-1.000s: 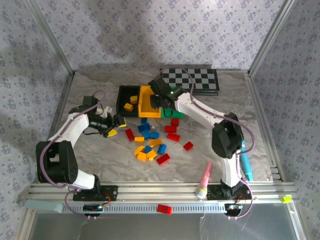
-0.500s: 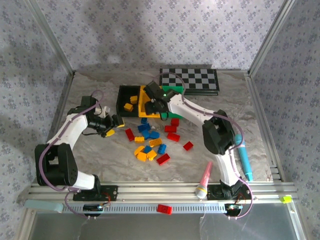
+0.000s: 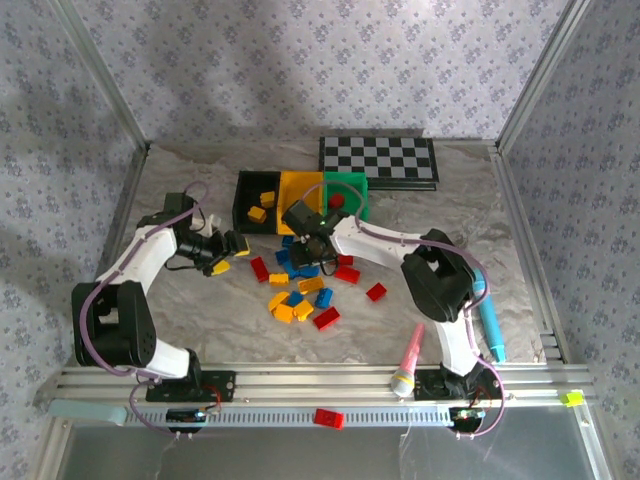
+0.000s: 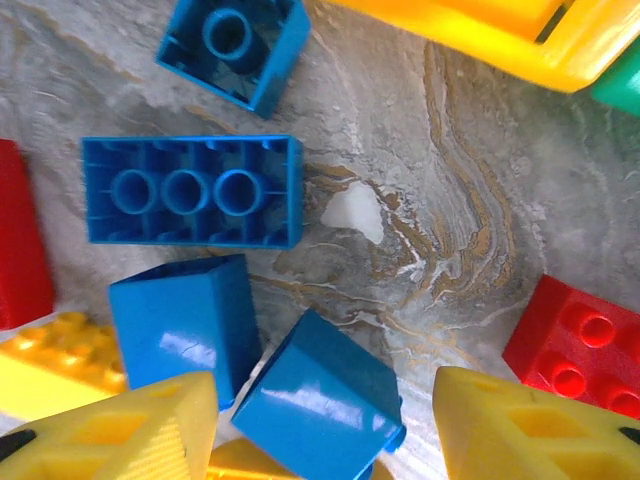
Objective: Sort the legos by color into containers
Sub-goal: Pick up the lego from the center of the table.
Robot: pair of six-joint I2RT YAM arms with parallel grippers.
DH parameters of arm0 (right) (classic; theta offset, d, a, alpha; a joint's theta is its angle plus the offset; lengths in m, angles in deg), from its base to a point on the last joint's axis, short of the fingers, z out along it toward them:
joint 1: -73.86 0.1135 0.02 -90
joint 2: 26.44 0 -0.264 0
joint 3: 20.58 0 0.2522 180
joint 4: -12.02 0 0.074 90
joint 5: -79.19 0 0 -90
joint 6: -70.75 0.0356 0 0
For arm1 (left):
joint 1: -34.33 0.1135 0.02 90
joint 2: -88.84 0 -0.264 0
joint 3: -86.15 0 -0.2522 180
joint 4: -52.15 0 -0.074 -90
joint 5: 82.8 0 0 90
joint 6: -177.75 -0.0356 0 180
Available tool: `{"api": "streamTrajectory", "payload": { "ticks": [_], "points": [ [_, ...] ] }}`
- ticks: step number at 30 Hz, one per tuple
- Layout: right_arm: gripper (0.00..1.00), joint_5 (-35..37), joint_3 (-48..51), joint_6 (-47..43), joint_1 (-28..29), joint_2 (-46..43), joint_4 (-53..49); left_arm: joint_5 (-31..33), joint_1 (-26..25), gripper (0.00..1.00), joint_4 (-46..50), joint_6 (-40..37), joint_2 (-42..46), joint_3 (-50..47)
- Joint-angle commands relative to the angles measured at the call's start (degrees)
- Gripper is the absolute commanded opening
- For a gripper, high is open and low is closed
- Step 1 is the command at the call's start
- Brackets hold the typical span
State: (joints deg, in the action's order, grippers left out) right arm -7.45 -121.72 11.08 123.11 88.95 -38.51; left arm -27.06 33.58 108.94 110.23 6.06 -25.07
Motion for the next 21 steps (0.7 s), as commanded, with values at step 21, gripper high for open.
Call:
{"api": "streamTrajectory", "payload": {
  "ticks": [21],
  "points": [
    [0.59, -0.56, 2.19, 7.65, 1.31, 1.65, -6.22, -1.13, -0.04, 0.72, 1.08, -1.12, 0.72, 0.7]
  ]
}}
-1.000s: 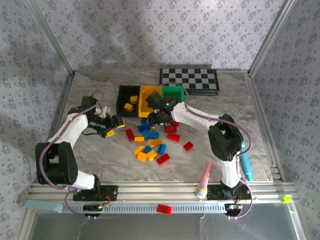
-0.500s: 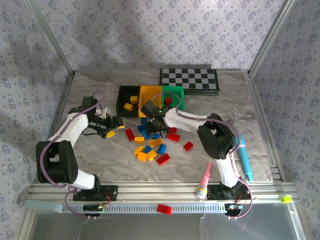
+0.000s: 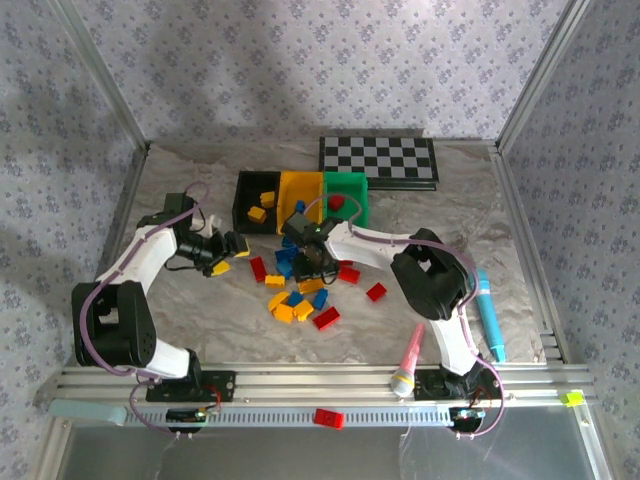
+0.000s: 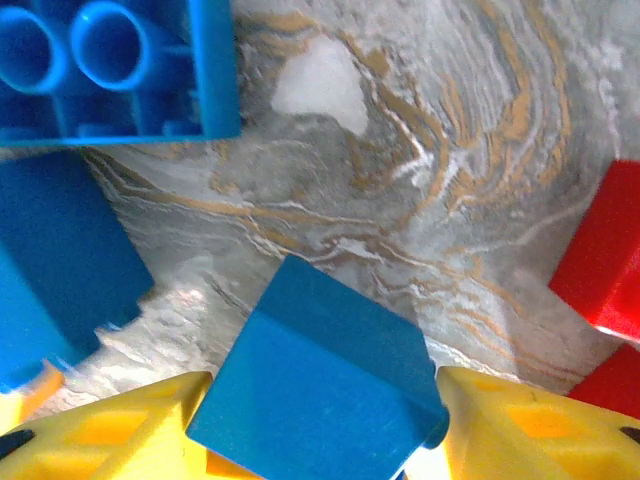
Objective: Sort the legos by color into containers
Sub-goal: Pick up the lego from the center of the table, then place the lego in the container.
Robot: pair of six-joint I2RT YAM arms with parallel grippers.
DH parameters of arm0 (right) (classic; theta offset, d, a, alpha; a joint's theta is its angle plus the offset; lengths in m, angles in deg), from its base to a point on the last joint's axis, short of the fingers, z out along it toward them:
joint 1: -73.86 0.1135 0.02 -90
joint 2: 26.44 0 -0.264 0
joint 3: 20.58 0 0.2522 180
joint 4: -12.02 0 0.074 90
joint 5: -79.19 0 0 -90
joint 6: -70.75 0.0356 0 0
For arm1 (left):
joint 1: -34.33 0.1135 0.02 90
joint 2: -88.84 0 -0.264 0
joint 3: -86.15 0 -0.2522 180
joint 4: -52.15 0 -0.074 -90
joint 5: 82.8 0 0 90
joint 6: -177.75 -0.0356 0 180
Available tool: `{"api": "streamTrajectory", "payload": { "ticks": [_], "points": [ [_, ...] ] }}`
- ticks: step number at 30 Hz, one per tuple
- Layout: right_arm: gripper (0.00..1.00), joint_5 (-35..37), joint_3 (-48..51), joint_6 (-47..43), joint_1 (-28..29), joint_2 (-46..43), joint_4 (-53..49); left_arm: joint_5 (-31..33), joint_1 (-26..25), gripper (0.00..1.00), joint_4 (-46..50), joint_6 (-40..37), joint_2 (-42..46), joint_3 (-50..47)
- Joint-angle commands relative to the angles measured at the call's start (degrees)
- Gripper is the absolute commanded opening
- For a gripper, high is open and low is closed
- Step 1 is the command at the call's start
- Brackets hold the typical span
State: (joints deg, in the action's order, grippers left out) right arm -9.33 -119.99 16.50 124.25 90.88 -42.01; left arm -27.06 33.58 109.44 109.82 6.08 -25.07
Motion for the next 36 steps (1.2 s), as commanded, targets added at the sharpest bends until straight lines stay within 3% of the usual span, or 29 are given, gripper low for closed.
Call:
{"api": "streamTrajectory", "payload": {
  "ticks": [1, 4, 11, 19, 26, 29, 31, 36],
  "points": [
    [0.57, 1.31, 0.4, 2.14, 0.15, -0.17, -2.46, -1.15, -0.15, 0.72, 0.59, -0.71, 0.67, 0.7],
    [0.49, 1.48, -0.11, 1.66, 0.31, 0.02, -1.36, -1.17, -0.1, 0.72, 0.67, -0.88, 0.57, 0.74],
    [0.41, 1.67, -2.38, 0.73, -0.04, 0.9, -1.27, -1.09, -0.14, 0.72, 0.99, -1.32, 0.67, 0.79],
    [0.41, 3.96, -7.63, -2.05, -0.42, -1.59, -3.34, -1.15, -0.31, 0.72, 0.77, -0.88, 0.69, 0.5],
    [0.41, 3.82, -22.28, -6.31, -5.28, 4.65, -4.16, -0.85, -0.48, 0.72, 0.81, -0.7, 1.05, 0.22],
    [0.45, 5.49, -29.83, -7.71, -7.19, 9.03, -6.23, -0.19, -0.54, 0.72, 1.11, -0.71, 1.6, -0.11],
    [0.57, 4.82, -34.05, -8.64, -8.35, 11.62, -7.79, 0.43, -0.61, 0.72, 1.36, -0.78, 2.03, -0.34],
    [0.64, 4.08, -30.13, -9.03, -8.6, 9.19, -5.3, 2.32, -0.83, 0.73, 1.74, -1.01, 3.11, -0.1]
  ]
}}
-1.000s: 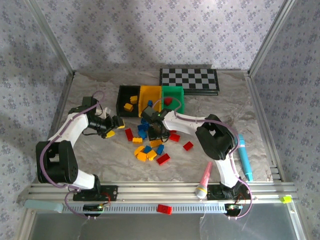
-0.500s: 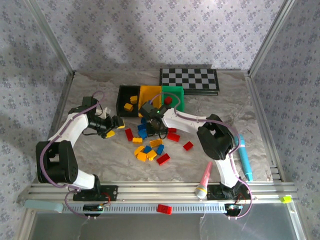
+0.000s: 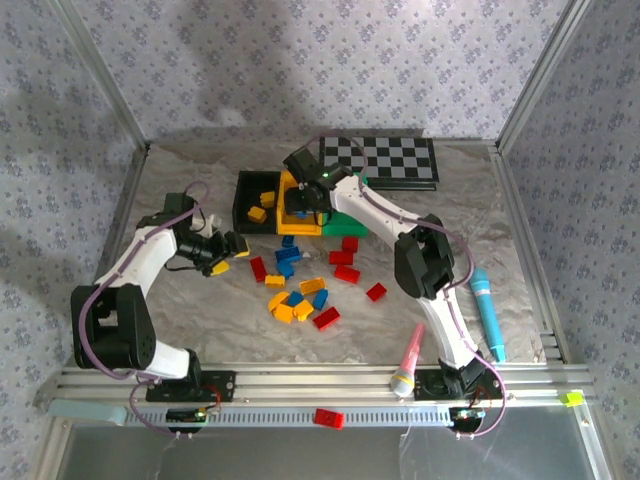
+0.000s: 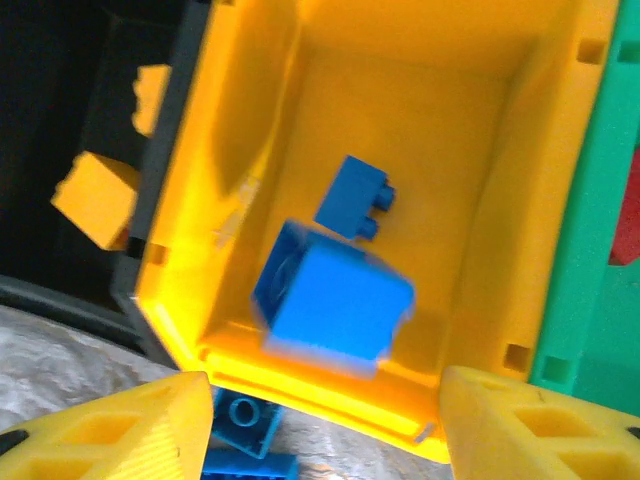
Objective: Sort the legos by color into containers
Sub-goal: Place the lego in the container, then pick up the lego from the center of the table.
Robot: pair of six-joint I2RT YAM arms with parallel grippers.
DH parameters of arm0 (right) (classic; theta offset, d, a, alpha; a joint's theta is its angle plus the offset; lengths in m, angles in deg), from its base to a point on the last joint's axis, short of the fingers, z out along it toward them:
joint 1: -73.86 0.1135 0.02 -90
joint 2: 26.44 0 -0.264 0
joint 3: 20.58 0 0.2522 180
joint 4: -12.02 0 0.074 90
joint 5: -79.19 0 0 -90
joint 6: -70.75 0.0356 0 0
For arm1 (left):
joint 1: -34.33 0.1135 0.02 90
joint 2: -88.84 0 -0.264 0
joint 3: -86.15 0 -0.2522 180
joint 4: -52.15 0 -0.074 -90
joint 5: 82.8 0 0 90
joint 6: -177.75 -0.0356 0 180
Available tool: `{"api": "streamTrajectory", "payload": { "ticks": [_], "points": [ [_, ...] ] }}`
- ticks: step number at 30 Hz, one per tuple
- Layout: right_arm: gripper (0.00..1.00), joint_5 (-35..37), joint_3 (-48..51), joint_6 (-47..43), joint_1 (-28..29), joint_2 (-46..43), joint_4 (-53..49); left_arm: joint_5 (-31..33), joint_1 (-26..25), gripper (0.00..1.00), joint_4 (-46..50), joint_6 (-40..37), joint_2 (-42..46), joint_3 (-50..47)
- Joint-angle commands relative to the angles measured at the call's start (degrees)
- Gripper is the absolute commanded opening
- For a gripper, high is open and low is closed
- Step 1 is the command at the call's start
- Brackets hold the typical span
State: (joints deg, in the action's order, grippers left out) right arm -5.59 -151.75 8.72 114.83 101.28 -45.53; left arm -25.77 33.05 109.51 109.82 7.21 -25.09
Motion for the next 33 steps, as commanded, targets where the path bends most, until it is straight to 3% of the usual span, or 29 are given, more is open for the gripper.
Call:
{"api": "streamTrajectory", "payload": {
  "ticks": [1, 10, 16, 26, 29, 33],
  "points": [
    [0.64, 0.19, 3.47, -1.17, 0.98, -2.48, -1.34, 1.14, -0.42, 0.73, 1.64, -0.91, 1.9, 0.01],
    [0.62, -1.6, 24.45, 0.61, 6.08, -16.18, 3.2, 0.54, -1.96, 0.72, 1.27, -0.41, -0.11, 0.54],
    [0.62, -2.84, 33.19, 3.76, 10.02, -19.08, 2.79, 0.8, -2.78, 0.72, 1.06, 0.09, -0.46, 0.71],
    [0.68, -2.87, 35.17, 6.38, 12.64, -15.21, 2.75, 1.15, -2.92, 0.73, 1.41, -0.18, -0.2, 0.63],
    [0.81, -2.81, 34.66, 6.82, 12.57, -14.14, 2.6, 1.07, -2.9, 0.73, 1.41, -0.34, -0.2, 0.63],
    [0.83, -1.89, 33.49, 7.58, 13.1, -12.7, 1.42, 0.9, -2.87, 0.73, 1.58, -0.53, -0.09, 0.67]
  ]
}}
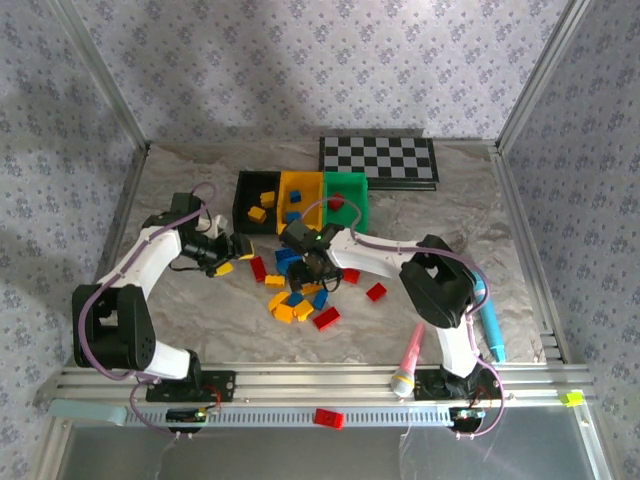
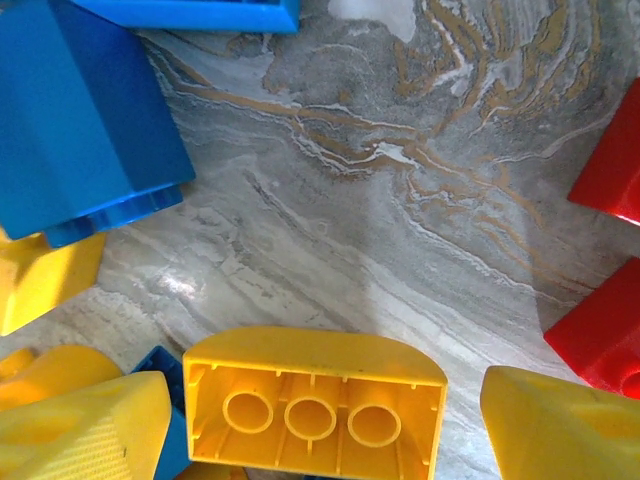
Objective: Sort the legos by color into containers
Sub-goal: Pick up the lego from the center of the table, then place the lego in the container.
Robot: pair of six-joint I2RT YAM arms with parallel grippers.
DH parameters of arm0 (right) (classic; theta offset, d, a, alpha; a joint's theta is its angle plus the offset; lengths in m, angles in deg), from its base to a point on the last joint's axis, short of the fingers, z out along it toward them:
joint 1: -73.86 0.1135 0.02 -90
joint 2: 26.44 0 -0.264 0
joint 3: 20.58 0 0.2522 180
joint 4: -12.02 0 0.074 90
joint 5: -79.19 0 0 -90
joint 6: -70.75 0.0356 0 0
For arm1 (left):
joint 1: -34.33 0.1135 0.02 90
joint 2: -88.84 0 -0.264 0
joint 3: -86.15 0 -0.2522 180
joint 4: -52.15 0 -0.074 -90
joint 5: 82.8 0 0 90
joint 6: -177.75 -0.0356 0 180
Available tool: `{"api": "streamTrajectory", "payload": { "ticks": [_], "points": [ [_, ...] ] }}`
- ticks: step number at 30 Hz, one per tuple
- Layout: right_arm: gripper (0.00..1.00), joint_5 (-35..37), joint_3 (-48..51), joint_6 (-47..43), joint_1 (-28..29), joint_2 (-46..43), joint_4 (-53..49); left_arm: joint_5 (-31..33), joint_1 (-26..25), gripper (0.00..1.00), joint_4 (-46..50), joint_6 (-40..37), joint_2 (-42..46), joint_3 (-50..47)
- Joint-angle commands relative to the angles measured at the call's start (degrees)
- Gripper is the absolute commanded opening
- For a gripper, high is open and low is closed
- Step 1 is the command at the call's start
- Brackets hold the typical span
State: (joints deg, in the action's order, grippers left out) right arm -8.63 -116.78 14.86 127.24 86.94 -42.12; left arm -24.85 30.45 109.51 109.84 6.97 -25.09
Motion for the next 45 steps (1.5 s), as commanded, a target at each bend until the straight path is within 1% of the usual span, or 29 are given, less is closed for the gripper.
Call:
{"api": "streamTrajectory", "payload": {
  "ticks": [1, 6, 8, 10, 12, 17, 18, 23, 25, 28, 32, 34, 35, 37, 40, 42, 45],
  "points": [
    [0.82, 1.81, -1.51, 1.43, 0.75, 1.83, -2.42, -0.03, -0.31, 0.73, 1.59, -0.55, 0.14, 0.59],
    [0.78, 1.7, -0.96, 3.28, 0.84, 3.02, -1.46, -0.3, -0.25, 0.73, 1.67, -0.9, -0.2, 0.95],
    [0.74, 1.74, -1.28, 3.59, 0.96, 3.51, -1.58, -0.36, -0.34, 0.72, 1.67, -0.97, -0.21, 0.98],
    [0.65, 2.67, -1.28, 3.78, 1.21, 3.04, -1.4, -0.43, -0.3, 0.72, 1.66, -0.96, -0.18, 0.9],
    [0.62, 2.96, -1.48, 3.77, 1.13, 2.39, -1.67, -0.51, -0.26, 0.73, 1.74, -1.08, -0.05, 0.81],
    [0.62, 3.64, -7.42, 2.42, 1.02, 1.84, -5.08, -0.39, -0.16, 0.72, 2.09, -1.49, -0.03, 1.31],
    [0.62, 3.72, -9.41, -0.1, 0.84, 2.12, -5.46, -0.39, 0.06, 0.72, 2.11, -1.45, 0.14, 1.41],
    [0.63, 3.37, -22.05, -4.13, -0.91, 6.84, -6.03, 0.32, 1.37, 0.72, 1.03, -0.77, 3.06, 1.31],
    [0.63, 2.57, -28.56, -5.32, -1.8, 10.44, -6.53, 1.84, 1.71, 0.72, 1.6, -1.04, 4.08, 1.42],
    [0.64, 0.91, -38.97, -6.28, -3.41, 16.7, -6.74, 2.1, 2.32, 0.72, 2.02, -0.83, 5.07, 0.95],
    [0.65, -1.09, -56.41, -7.39, -6.19, 27.3, -8.03, 2.87, 2.47, 0.72, 2.1, -0.15, 7.51, 0.14],
    [0.67, -3.73, -63.94, -7.33, -7.94, 31.98, -7.11, 3.72, 2.41, 0.72, 2.41, -0.22, 8.58, 0.37],
    [0.67, -5.52, -66.18, -6.9, -8.83, 33.56, -6.01, 4.06, 2.44, 0.73, 2.71, -0.36, 8.86, 0.58],
    [0.69, -10.05, -67.08, -5.14, -10.82, 35.2, -1.25, 4.45, 2.37, 0.72, 3.15, -0.63, 9.22, 0.89],
    [0.75, -13.28, -66.54, -3.46, -12.07, 35.7, 3.51, 4.19, 2.34, 0.72, 3.16, -0.64, 9.18, 0.87],
    [0.81, -13.89, -66.63, -3.8, -12.25, 35.62, 4.26, 4.1, 2.38, 0.72, 3.14, -0.64, 8.92, 0.74],
    [0.82, -13.78, -65.76, -5.17, -11.75, 34.34, 2.56, 4.35, 2.32, 0.72, 3.37, -0.71, 9.13, 0.34]
  ]
}}
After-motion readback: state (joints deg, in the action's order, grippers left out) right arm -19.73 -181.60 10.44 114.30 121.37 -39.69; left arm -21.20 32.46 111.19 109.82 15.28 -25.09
